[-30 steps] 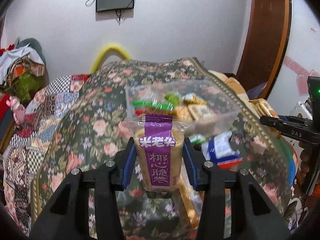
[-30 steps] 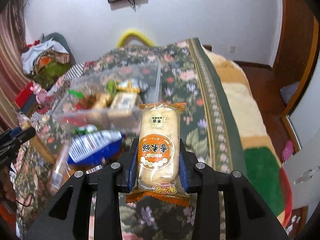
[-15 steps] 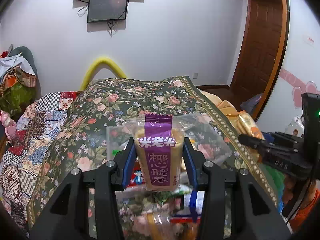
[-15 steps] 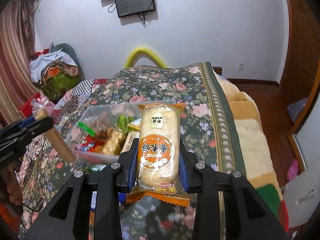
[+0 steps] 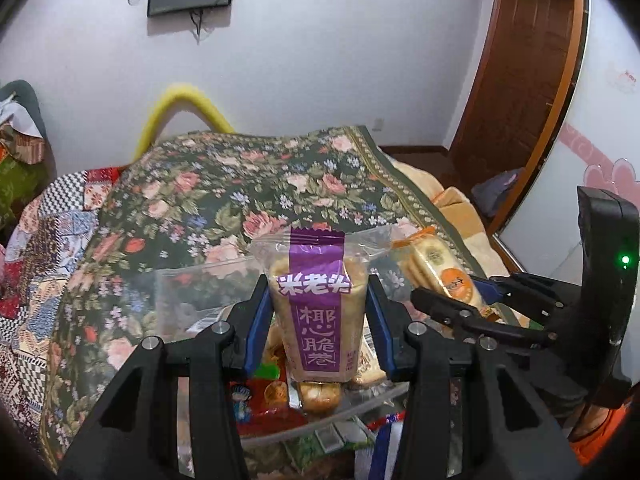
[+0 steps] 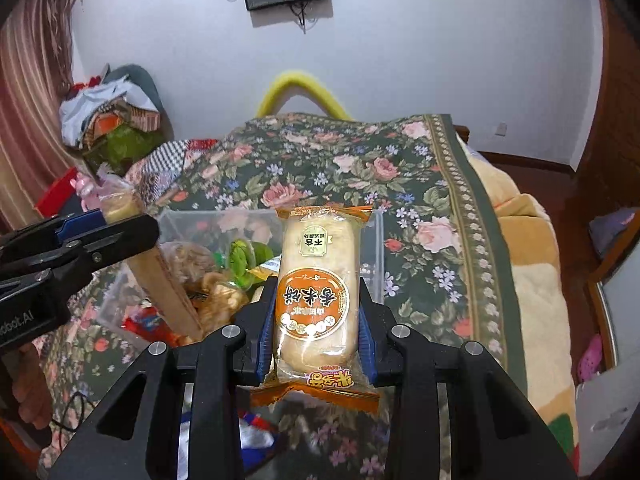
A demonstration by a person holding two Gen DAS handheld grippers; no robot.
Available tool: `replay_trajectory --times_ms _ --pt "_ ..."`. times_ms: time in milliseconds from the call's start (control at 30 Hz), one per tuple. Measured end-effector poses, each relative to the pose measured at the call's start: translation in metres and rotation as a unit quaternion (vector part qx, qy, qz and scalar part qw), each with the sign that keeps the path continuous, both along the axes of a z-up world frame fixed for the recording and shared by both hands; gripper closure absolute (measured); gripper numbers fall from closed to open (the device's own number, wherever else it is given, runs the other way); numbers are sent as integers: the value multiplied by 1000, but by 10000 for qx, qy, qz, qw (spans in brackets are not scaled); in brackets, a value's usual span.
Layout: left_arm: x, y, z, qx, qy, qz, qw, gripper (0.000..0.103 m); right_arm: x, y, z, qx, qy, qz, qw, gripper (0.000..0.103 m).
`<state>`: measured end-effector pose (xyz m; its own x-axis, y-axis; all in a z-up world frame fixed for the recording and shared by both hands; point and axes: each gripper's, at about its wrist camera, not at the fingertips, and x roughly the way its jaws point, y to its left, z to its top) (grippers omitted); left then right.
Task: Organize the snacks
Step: 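Carry both packs into the clear box and open both tools, then grasp the gold-striped wafer pack with left tool while right tool grasps orange cracker bag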
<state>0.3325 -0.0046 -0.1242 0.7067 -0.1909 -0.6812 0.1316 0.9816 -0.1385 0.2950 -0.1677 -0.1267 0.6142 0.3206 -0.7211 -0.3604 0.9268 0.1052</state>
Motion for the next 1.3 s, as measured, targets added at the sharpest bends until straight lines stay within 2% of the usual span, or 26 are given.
replay_trajectory --times_ms 133,300,433,533,600,900,1067,1133,1300 --pt "18 -3 -12 19 132 35 9999 58 15 5 -10 -92 98 19 9999 72" --pt "34 -1 -25 -137 353 29 9993 58 27 10 -20 -166 187 44 9997 72" --pt "34 3 -31 -183 437 63 9989 58 29 11 -24 -199 270 24 9994 71" --pt "30 6 -29 -187 435 66 9989 58 27 10 -23 -193 302 10 9994 67" --pt "22 7 -24 -107 377 70 9992 58 23 8 -20 -168 289 -8 9994 64" --pt "-26 15 2 186 87 111 9997 58 -14 2 11 -6 73 69 9999 62" --pt "-60 23 6 237 57 138 9996 57 -45 2 21 98 -32 96 9999 46" --pt "-74 27 4 236 109 151 9995 57 -58 3 21 107 -12 149 9998 45" --pt "-103 32 -9 294 298 128 9990 57 -83 10 12 95 104 196 9997 35"
